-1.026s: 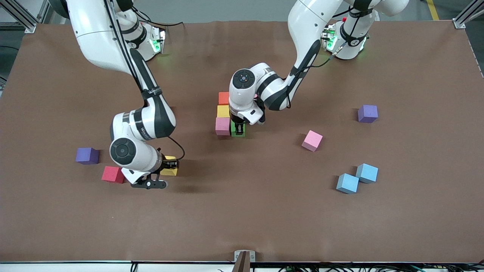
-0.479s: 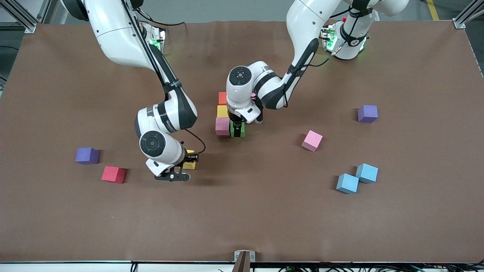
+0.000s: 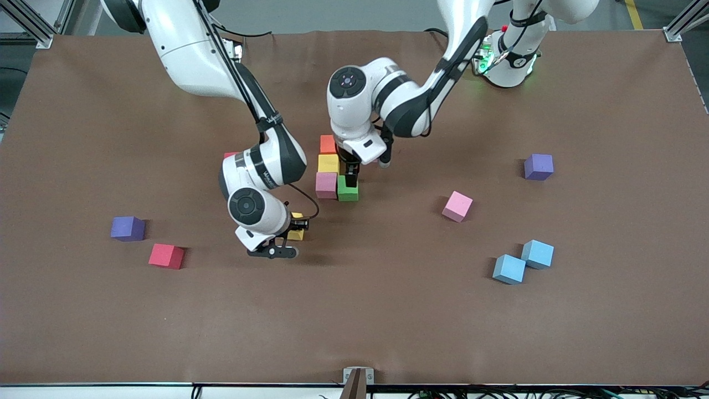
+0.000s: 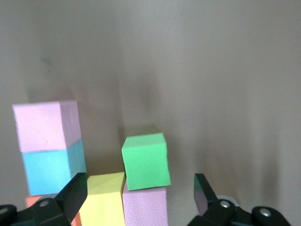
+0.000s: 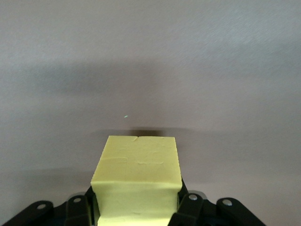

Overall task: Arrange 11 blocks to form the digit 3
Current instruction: 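Set green down and open the left gripper while the right gripper lowers yellow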

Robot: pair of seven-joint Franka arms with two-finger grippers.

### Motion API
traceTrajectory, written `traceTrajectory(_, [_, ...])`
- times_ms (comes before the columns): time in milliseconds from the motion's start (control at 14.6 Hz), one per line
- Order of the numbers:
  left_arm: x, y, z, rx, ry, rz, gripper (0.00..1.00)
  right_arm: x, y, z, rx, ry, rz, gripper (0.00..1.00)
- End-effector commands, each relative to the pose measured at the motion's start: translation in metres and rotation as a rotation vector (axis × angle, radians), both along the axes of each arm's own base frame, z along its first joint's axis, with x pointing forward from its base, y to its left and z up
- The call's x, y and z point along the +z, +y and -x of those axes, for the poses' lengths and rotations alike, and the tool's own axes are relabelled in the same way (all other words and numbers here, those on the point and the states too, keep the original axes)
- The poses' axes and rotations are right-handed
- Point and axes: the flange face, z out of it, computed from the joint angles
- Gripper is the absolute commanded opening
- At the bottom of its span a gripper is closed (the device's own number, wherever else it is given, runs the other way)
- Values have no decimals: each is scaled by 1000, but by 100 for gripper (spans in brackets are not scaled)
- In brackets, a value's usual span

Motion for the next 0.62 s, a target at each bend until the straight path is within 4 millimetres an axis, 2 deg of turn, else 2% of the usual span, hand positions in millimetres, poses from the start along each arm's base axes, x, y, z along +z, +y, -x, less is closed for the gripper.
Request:
traceTrajectory(0, [25, 63, -17, -80, 1, -41, 100, -4, 29, 6, -38, -5, -2, 57])
traceTrajectory(205, [27, 137, -39, -185, 33, -75, 100, -13, 51, 17, -27, 4, 5, 57])
traceTrajectory(342, [21, 184, -58, -228, 60, -90, 100, -19, 64, 25, -30, 19, -8, 57])
traceTrajectory(479, [11, 224, -75, -259, 84, -96, 100, -20, 73, 31, -29, 26, -16, 57])
traceTrajectory(547, [4, 237, -80, -273, 96, -98, 100, -21, 73, 32, -30, 29, -15, 57])
